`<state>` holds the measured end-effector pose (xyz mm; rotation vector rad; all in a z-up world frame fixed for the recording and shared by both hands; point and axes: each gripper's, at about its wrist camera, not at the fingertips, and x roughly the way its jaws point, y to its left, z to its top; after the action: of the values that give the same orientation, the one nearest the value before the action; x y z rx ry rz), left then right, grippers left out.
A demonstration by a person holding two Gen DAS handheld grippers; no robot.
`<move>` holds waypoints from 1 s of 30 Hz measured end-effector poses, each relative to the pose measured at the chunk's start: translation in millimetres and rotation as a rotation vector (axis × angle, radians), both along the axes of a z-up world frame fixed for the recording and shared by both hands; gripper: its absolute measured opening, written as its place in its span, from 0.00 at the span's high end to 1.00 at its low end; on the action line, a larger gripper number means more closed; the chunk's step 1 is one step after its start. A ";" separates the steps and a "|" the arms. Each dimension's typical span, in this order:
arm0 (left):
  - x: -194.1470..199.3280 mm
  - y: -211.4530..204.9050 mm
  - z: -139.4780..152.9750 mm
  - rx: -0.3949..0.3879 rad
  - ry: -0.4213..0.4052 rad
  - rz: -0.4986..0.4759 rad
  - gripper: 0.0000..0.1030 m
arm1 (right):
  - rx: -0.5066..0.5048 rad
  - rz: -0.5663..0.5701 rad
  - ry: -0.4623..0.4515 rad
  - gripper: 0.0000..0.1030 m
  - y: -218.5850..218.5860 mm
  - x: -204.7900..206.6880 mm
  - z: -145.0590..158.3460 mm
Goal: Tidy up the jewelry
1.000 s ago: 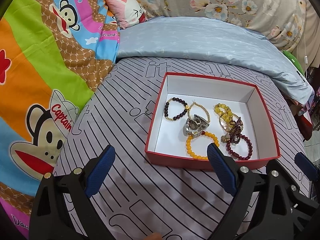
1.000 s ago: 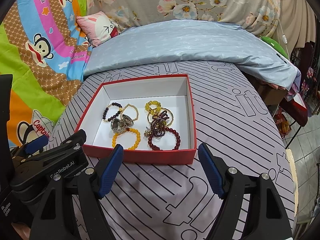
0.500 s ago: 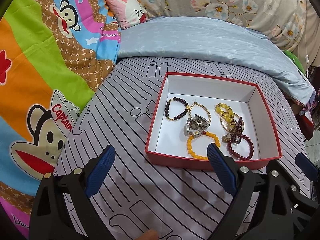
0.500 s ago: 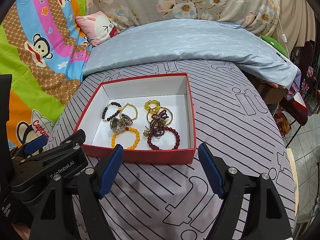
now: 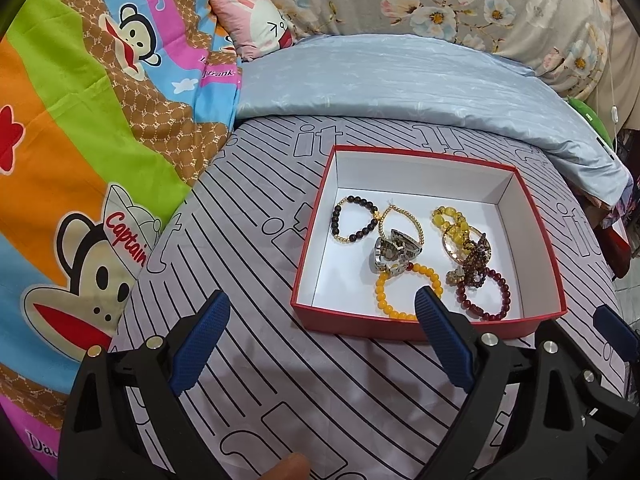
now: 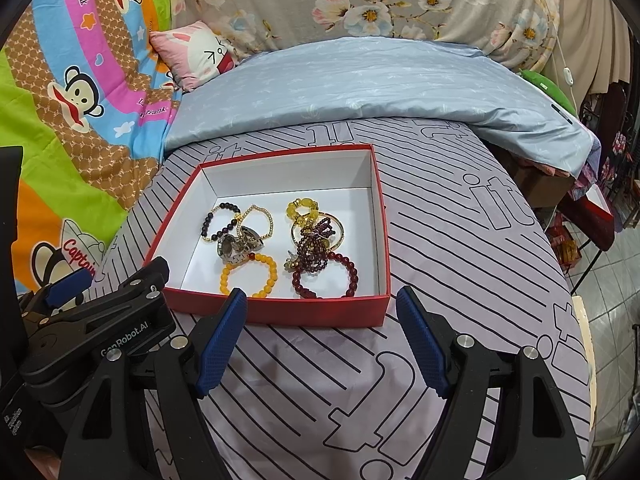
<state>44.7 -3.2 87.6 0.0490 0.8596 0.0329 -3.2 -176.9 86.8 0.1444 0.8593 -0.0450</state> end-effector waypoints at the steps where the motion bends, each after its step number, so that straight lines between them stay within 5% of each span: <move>1: 0.0 -0.1 0.0 0.002 -0.002 0.000 0.13 | 0.000 0.000 0.001 0.28 0.1 0.5 0.6; 30: -1.3 -0.8 -6.6 0.005 -0.004 0.016 0.08 | -0.013 -0.007 0.016 0.28 2.7 -0.5 -2.5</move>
<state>43.5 -4.0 81.0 0.0467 0.8560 0.0504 -3.7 -174.2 84.3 0.1350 0.8748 -0.0582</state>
